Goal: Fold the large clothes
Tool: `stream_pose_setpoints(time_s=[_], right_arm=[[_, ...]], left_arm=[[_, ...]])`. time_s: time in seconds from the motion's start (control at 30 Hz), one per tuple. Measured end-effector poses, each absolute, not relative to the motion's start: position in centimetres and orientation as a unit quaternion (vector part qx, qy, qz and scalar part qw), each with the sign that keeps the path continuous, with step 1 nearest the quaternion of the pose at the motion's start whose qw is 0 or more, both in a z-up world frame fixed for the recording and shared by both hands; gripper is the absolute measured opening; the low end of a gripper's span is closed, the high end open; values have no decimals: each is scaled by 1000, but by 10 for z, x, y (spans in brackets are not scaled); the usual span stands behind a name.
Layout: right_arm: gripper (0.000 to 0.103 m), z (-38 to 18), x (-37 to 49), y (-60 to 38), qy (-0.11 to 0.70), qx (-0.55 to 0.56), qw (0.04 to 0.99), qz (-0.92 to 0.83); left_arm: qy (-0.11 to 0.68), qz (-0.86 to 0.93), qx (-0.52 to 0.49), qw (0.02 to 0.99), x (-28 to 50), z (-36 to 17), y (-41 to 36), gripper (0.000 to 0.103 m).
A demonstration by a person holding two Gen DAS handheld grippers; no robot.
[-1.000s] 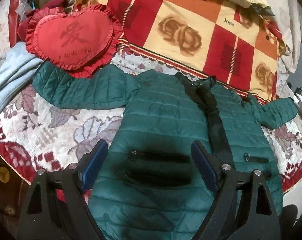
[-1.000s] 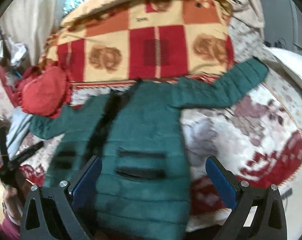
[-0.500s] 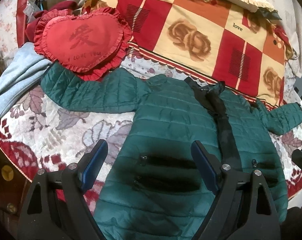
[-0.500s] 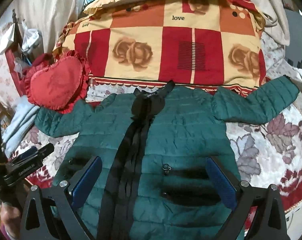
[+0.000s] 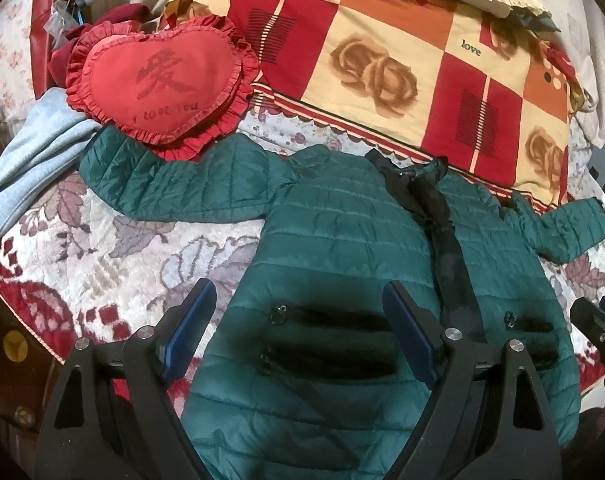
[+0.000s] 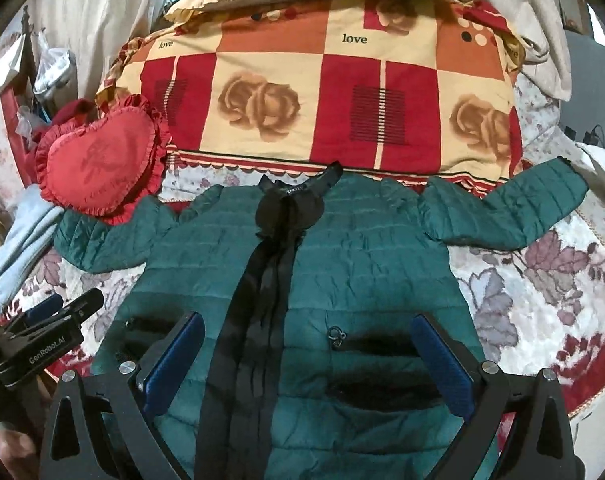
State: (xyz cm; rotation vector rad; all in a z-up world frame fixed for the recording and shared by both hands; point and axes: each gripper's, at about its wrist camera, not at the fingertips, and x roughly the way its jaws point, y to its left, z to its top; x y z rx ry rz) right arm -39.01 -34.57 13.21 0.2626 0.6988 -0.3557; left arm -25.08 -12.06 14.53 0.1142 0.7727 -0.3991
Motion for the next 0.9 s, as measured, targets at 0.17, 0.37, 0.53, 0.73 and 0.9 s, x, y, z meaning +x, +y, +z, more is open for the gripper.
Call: stream_pose_setpoints(time_s=[0.17, 0.37, 0.53, 0.73, 0.9], right_arm=[[103, 129, -393, -345, 341, 133, 913, -179], [103, 127, -396, -343, 342, 134, 910, -190], [103, 124, -399, -343, 344, 133, 908, -197], [103, 125, -399, -341, 346, 129, 908, -197], [103, 124, -398, -337, 350, 126, 908, -192]], left_arm=[[371, -193, 60, 906, -256, 143, -122, 86], [366, -193, 56, 909, -260, 143, -120, 86], [369, -193, 55, 907, -263, 142, -120, 86], [369, -194, 55, 907, -264, 141, -121, 86], [370, -193, 55, 907, -268, 139, -121, 86]])
